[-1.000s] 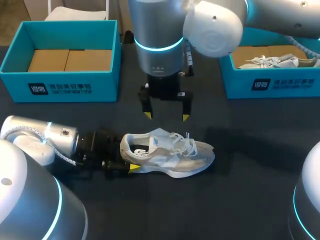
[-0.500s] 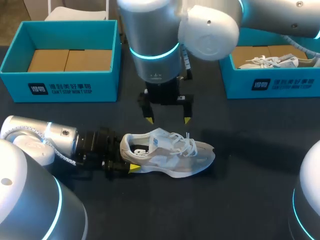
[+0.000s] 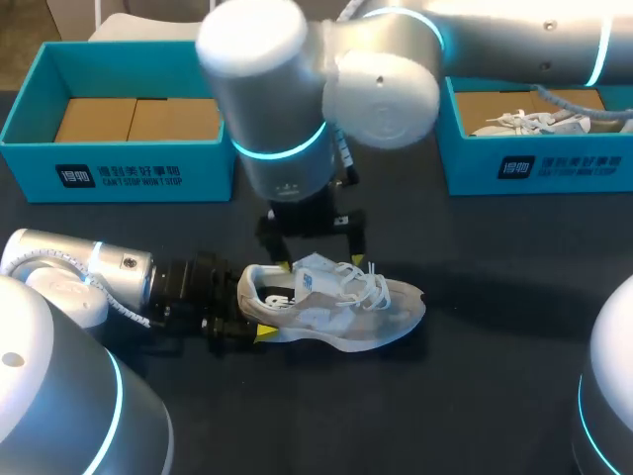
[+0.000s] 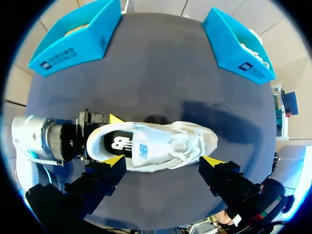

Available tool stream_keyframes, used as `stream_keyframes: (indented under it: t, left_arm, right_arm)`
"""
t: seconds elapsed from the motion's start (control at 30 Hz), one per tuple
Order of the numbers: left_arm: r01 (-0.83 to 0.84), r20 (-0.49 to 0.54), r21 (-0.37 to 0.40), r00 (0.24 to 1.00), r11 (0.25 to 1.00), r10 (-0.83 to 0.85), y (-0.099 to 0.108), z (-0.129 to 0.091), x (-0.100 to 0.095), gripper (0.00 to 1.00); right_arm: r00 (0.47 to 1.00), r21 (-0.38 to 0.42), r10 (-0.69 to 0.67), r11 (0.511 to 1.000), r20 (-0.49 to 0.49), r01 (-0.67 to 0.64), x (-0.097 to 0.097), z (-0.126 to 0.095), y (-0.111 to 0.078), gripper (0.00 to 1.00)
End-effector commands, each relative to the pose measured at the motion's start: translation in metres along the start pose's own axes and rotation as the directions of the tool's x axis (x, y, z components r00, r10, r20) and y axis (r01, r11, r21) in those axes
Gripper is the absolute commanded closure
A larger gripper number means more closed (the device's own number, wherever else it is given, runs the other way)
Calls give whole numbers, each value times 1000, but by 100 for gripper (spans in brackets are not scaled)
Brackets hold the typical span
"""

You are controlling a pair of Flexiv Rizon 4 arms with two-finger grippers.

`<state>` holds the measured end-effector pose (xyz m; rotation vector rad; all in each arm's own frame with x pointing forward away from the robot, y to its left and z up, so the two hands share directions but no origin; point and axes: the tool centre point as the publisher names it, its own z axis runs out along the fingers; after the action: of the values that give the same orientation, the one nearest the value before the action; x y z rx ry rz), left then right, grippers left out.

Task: Take the shoe out of the shoebox, open the shoe tongue, remove and reinsert the insole, then place the shoe into the shoebox

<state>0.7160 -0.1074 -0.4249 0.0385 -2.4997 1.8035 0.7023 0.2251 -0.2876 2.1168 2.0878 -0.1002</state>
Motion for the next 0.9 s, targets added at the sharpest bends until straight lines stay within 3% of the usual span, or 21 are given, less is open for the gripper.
stream_keyframes:
  t: [0.03,0.63,0.9]
  left_arm:
    - [1,1,-1,1000,1000,-1,2,5,1,100]
    - [1,1,-1,1000,1000,-1,2,5,1,100]
    - [1,1,-1,1000,1000,-1,2,5,1,100]
  right_arm:
    - [946,-32,314,949,82,-312,16,9,-7,0]
    - [866,-85,476,880,156,-468,25,39,-1,0]
    - [795,-176,577,816,189,-551,17,55,6,0]
